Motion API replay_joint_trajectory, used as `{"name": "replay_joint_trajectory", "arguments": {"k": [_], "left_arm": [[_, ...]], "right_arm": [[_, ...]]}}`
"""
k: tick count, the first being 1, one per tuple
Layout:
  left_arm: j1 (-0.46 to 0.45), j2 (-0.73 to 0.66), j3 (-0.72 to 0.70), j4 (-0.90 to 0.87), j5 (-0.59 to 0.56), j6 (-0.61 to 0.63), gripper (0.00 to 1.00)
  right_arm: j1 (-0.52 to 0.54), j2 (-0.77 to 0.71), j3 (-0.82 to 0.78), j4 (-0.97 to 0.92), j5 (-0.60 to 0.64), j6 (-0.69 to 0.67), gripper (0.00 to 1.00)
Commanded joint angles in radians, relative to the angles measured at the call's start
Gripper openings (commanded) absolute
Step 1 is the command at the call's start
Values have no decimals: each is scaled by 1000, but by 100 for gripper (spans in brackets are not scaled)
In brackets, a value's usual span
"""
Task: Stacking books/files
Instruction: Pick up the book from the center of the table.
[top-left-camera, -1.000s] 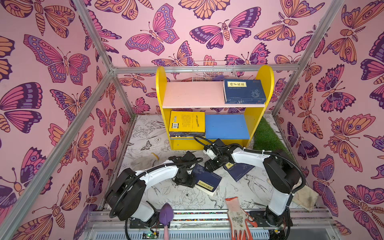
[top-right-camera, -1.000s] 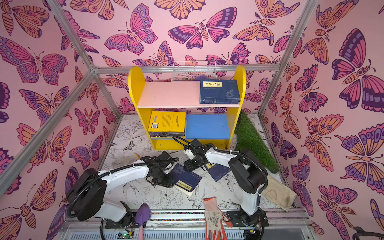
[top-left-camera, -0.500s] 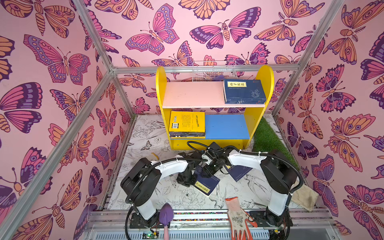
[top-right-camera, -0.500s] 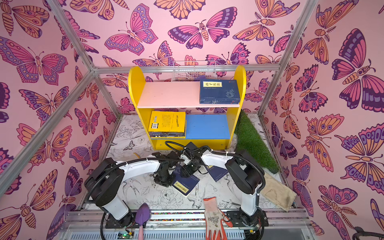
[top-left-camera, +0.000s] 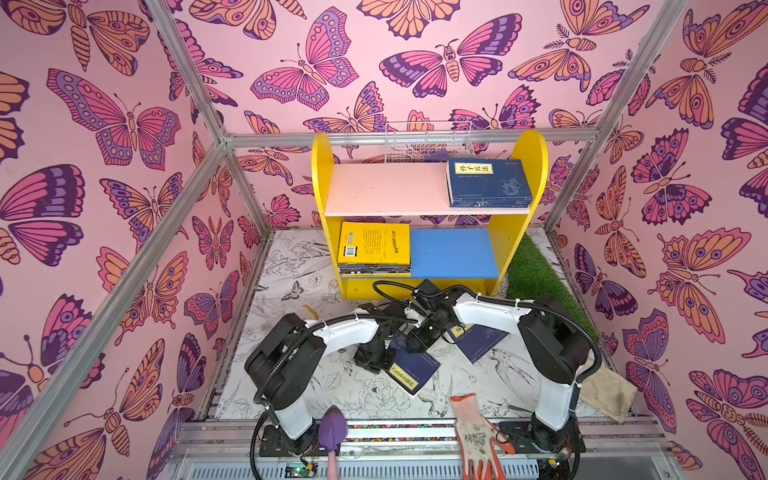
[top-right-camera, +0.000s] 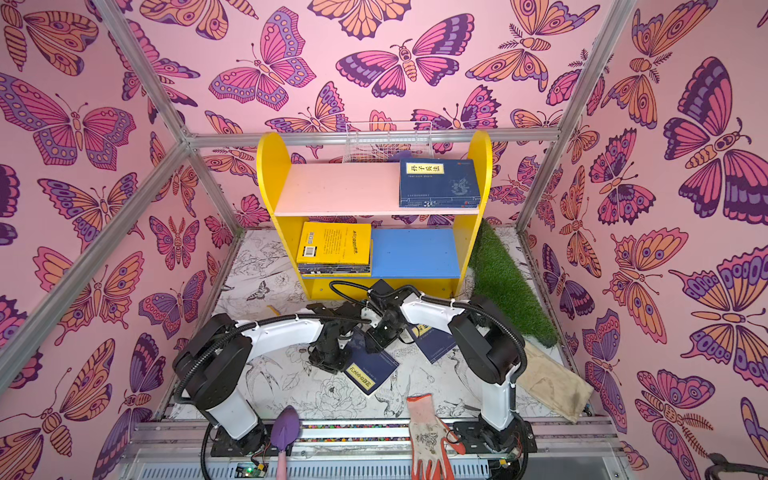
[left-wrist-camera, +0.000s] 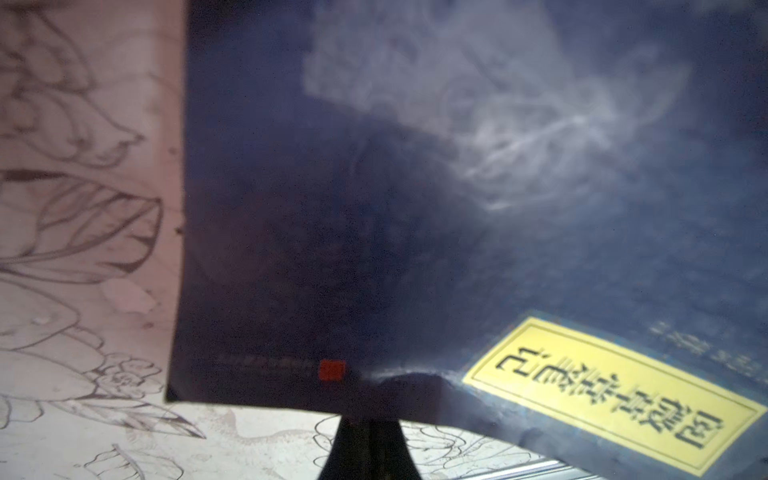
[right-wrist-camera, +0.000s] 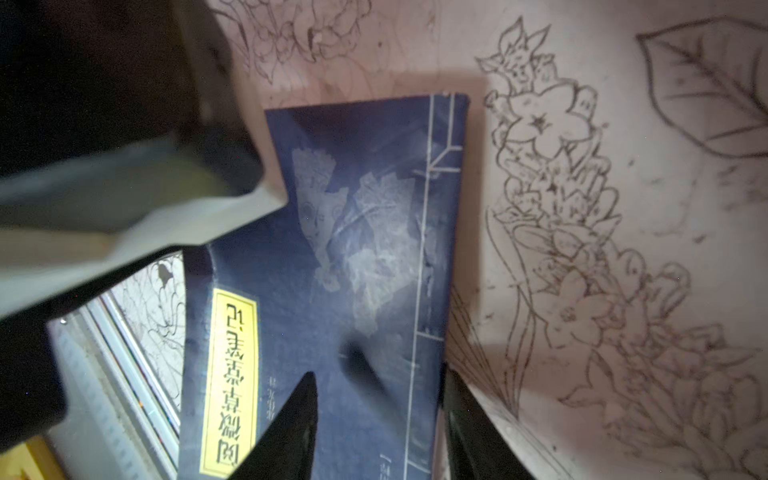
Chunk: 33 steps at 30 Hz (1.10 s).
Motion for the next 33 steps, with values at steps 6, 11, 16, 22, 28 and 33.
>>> {"name": "replay_joint_trajectory", "arguments": {"k": [6,11,16,22,28,33], "left_arm": [[-12,41,-10,325,-26,36,0],[-5,-15,-39,403,-21,55,0],[20,-82,-76,458,-9,55,0],[62,-216,-165,515,-6,25,0],[105,-417,-272,589,-93,-52,0],[146,-601,-363,557,-394,-323,22]], "right_arm": [[-21,-74,44,-13,-428,-35,47],[-52,-71,37,25,-515,-3,46],[-54,-49,52,-14,-482,-4,44],[-62,-85,-4,22,-421,28,19],[-60,-202,-68,58,-354,57,5],[-30,-423,5,-63,-309,42,1]]}}
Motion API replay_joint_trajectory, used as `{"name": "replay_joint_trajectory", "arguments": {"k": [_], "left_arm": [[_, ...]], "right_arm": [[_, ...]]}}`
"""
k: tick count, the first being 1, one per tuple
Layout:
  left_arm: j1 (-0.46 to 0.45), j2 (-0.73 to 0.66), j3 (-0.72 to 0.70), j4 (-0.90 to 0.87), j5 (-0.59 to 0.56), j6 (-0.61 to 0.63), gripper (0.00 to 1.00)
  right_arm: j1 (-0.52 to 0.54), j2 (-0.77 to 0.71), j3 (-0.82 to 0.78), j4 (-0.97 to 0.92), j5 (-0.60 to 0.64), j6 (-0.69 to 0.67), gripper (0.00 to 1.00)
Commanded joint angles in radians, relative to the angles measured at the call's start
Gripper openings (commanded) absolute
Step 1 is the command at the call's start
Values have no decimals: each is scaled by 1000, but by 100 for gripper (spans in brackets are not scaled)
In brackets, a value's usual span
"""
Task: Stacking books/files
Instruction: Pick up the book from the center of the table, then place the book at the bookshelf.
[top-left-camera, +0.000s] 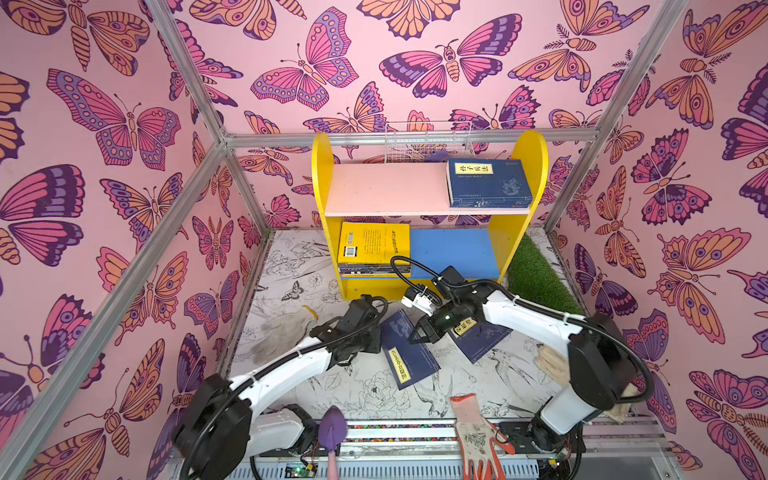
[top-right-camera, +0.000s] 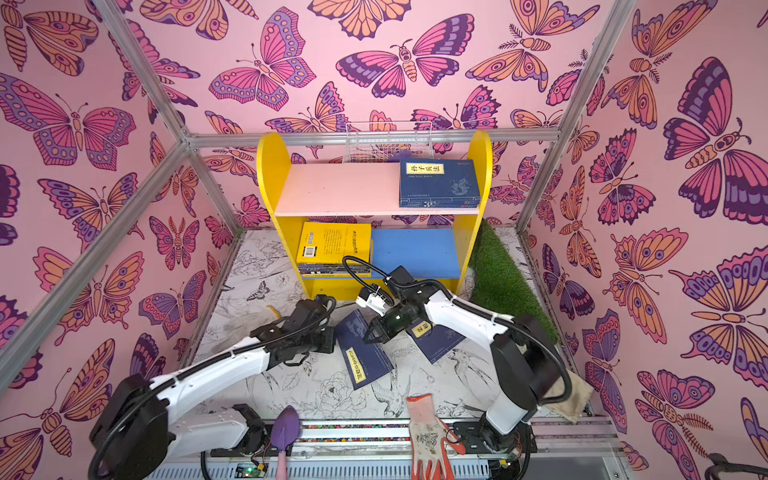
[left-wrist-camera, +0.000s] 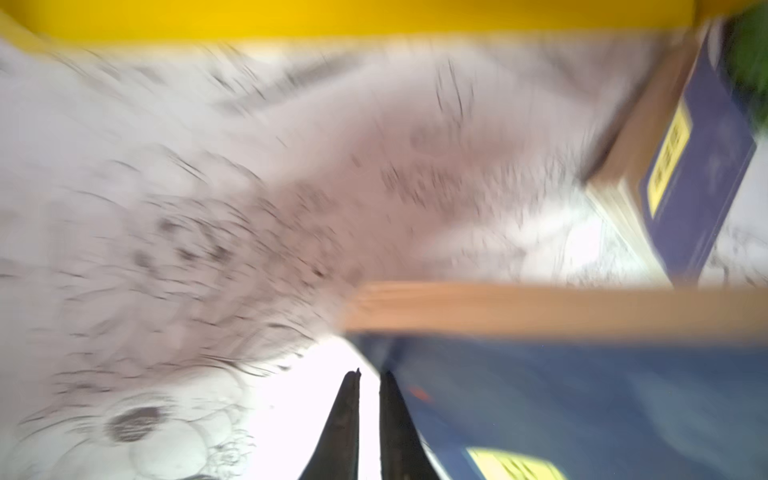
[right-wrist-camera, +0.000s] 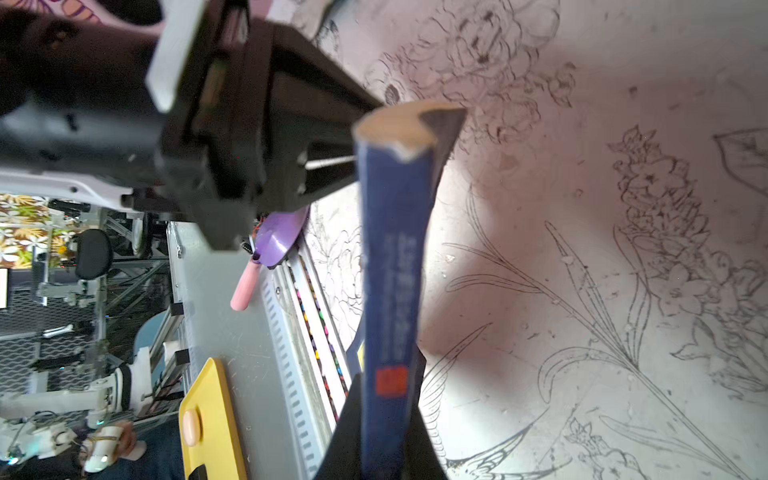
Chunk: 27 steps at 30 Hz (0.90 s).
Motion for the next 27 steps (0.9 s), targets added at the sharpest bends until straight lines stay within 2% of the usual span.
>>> {"name": "replay_joint_trajectory", "arguments": {"k": [1,3,6,9,11,15,17,20,22,27], "left_arm": [[25,-88,-63,34,-243,-229,23],[35,-131,-97,33,-286,-300,32],[40,-148,-100,33,-296,-306,32],[40,-128,-79,32,-277,-297,32],[41,-110,-65,36,-260,-298,31],[40,-75,-39,36,-234,-273,28],[37,-65,-31,40,-225,-264,26],[31,-66,-25,41,-224,-246,25],[22,-75,-14,40,-218,-215,22],[-22,-118,55,48,-162,-110,23]], "right_arm": [[26,-159,95,-82,4,-36,0],[26,-234,152,-61,45,-3,0],[1,-312,234,82,106,116,0],[-25,-348,297,306,238,286,0],[-25,-342,352,423,379,373,0],[-29,-319,422,578,803,604,0],[-29,-302,433,663,931,675,0],[-31,-268,483,691,1090,792,0],[-46,-246,507,683,1158,881,0],[-142,-182,550,637,1158,1178,0]]}}
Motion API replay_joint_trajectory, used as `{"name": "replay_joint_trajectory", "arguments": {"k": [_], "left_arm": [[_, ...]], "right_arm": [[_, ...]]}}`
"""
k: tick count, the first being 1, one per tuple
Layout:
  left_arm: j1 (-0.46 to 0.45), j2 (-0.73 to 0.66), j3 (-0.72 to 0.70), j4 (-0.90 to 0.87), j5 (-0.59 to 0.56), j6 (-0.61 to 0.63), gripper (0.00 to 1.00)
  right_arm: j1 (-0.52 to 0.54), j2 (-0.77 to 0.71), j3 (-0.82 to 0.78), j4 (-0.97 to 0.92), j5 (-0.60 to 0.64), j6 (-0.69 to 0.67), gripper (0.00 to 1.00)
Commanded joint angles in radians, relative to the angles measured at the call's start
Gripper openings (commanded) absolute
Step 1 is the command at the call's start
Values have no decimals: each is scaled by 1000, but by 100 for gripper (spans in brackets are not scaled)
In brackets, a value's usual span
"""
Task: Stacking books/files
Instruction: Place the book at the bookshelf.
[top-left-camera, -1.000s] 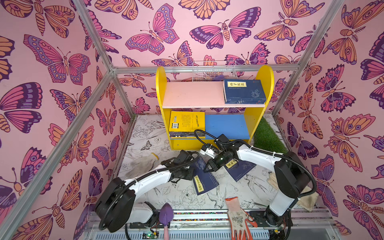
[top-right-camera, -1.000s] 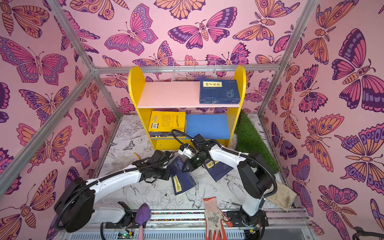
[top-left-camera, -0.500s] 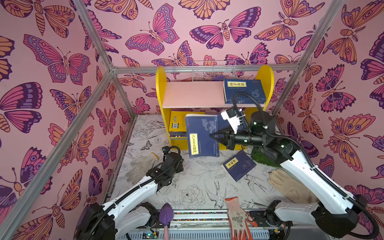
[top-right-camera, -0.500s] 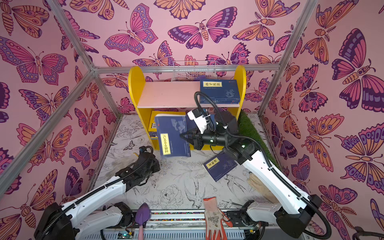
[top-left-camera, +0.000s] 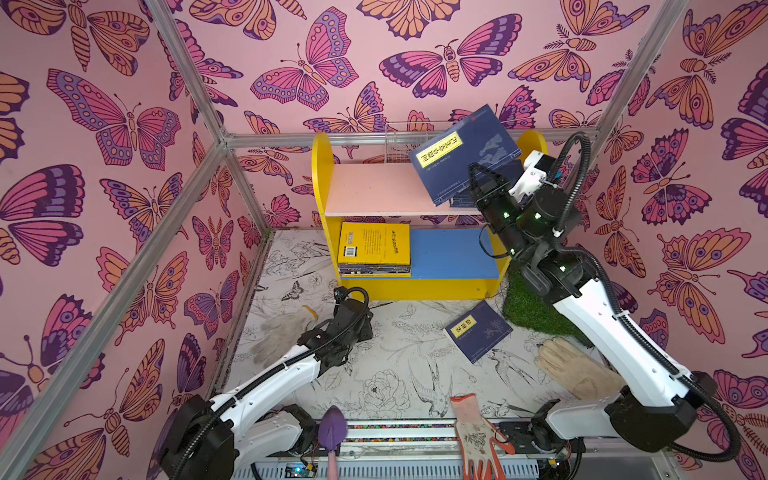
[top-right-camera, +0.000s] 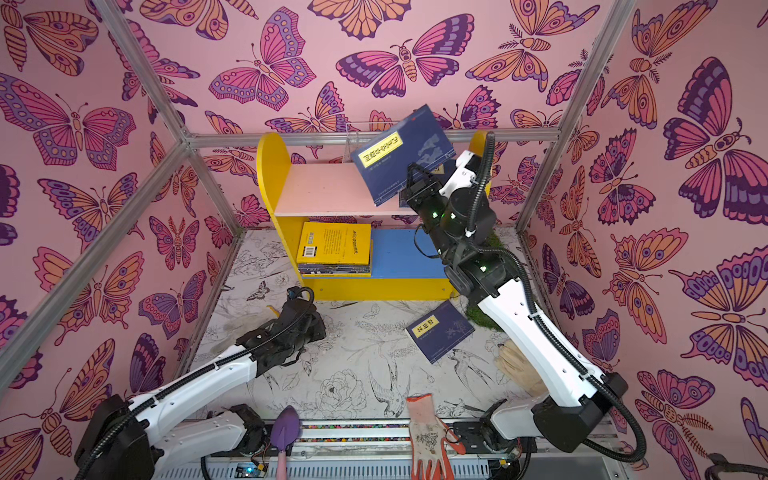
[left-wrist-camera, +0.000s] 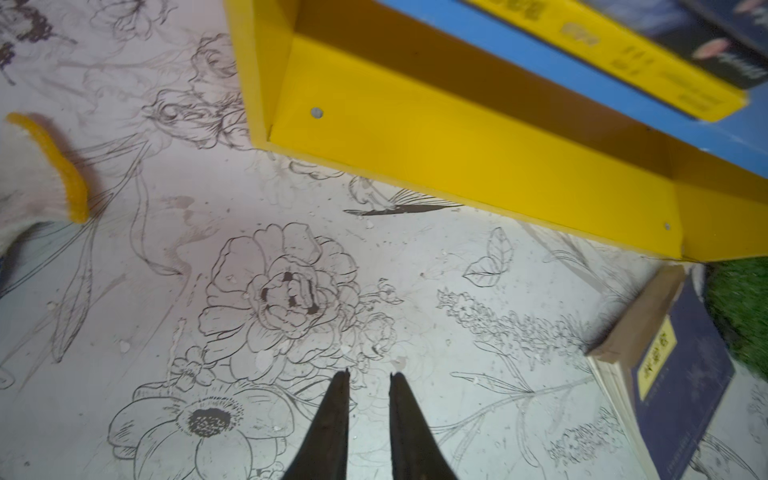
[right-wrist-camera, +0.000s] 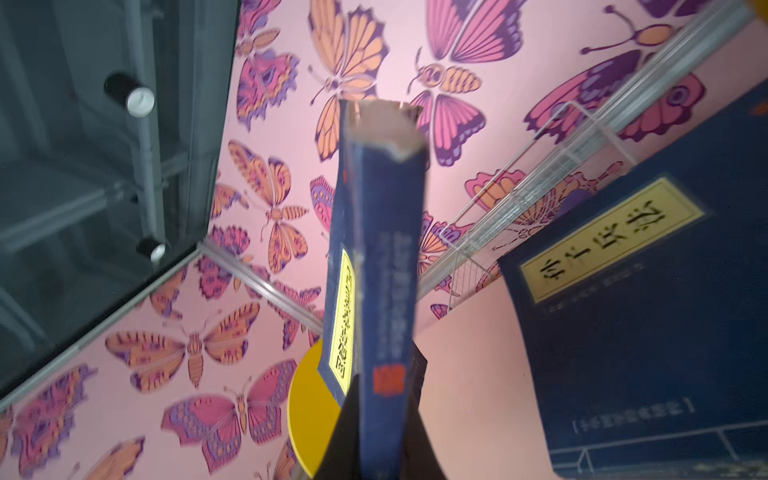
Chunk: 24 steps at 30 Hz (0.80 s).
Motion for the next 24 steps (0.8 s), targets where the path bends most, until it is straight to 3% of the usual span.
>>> {"name": "replay_joint_trajectory", "arguments": {"k": [1,6,10,15,19,24], "left_arm": [[-20,-52,77,20,76,101,28],[-22,-93,223,19,178,131,40],[-24,-50,395,19,299,126,52],[-13,93,659,129,558,43,80],[51,252,876,292,769,-134,99],[113,454,1094,433,905,-400,100]], "right_arm": [[-61,25,34,52,84,287,0],[-102,40,55,-3,86,408,0],[-118,32,50,-21,92,446,0],[-127,18,37,-20,62,391,0],[-132,19,31,58,-12,287,0],[-133,8,-3,88,-17,283,0]]}}
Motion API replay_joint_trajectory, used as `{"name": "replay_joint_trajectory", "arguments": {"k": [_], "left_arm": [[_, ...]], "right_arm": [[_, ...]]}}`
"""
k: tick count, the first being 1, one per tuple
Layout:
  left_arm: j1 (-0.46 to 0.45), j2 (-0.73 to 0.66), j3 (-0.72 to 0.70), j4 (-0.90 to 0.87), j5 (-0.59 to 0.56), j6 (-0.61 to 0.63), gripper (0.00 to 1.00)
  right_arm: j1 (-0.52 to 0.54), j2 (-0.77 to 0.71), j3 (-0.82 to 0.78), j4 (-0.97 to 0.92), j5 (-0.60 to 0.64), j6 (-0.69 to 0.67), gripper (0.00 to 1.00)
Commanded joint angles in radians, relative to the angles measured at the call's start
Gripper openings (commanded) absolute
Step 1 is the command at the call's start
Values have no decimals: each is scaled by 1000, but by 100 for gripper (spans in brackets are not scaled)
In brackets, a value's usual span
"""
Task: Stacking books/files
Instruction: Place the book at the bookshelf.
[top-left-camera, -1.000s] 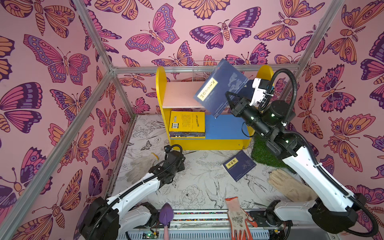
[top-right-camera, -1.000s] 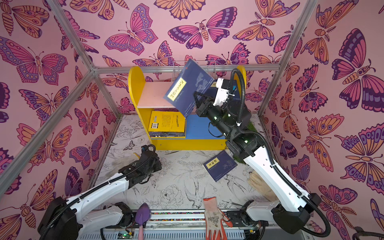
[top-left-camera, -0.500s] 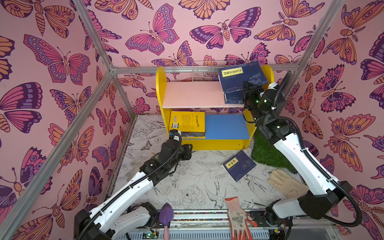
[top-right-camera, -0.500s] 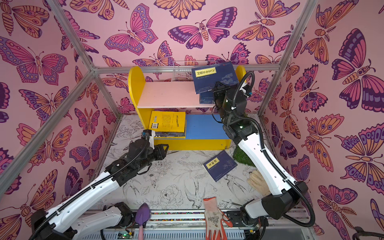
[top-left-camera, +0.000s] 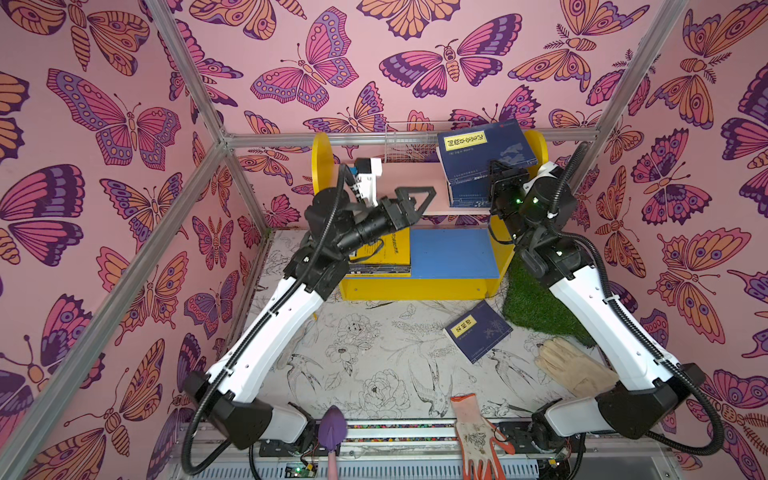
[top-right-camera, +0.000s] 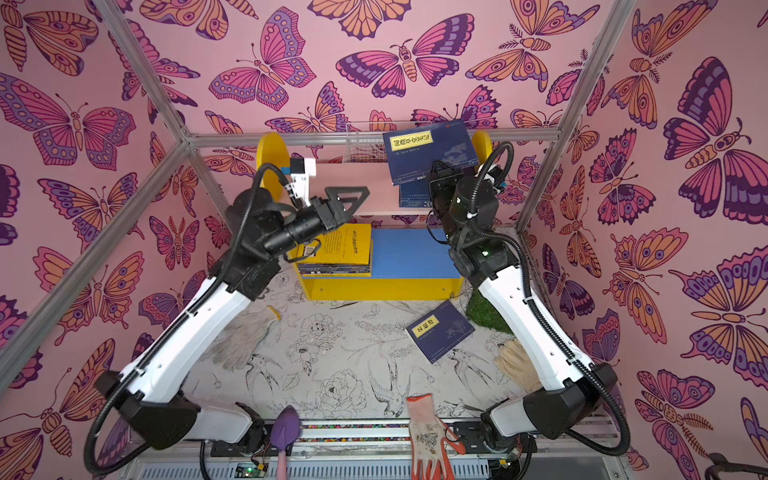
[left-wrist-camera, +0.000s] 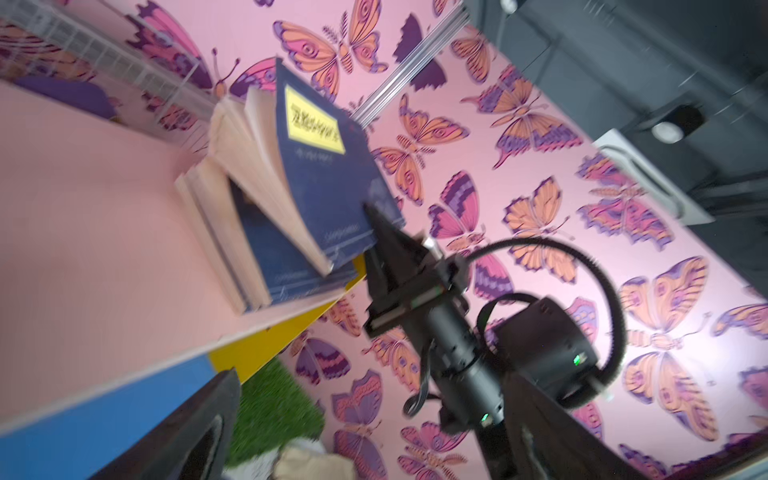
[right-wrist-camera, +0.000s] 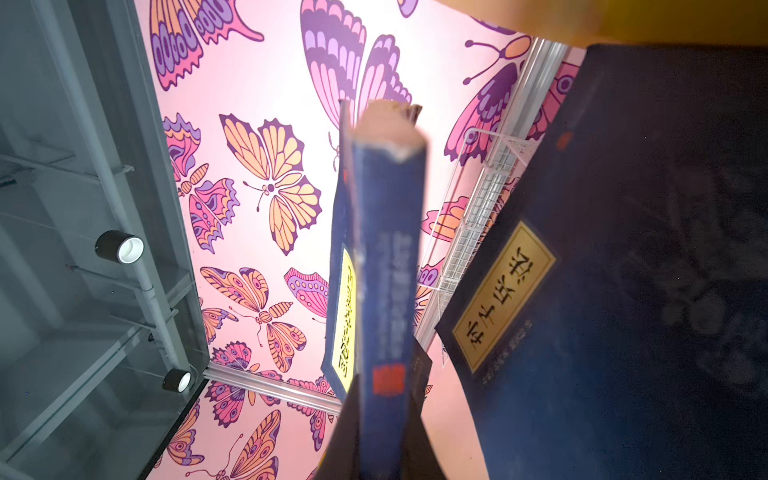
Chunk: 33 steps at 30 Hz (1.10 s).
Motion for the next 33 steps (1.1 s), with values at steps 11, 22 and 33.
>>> {"name": "replay_joint_trajectory", "arguments": {"k": [11,22,33], "left_arm": [[36,245,189,210,158,-364,100],[27,368,290,214,146,-376,76],[30,421,361,193,57,-328,8]], "right_arm": [[-13,-33,3,150,-55,-39,0],[-13,-31,-37,176,-108,19,0],[-8,-98,-126,184,-152,25,0]]}}
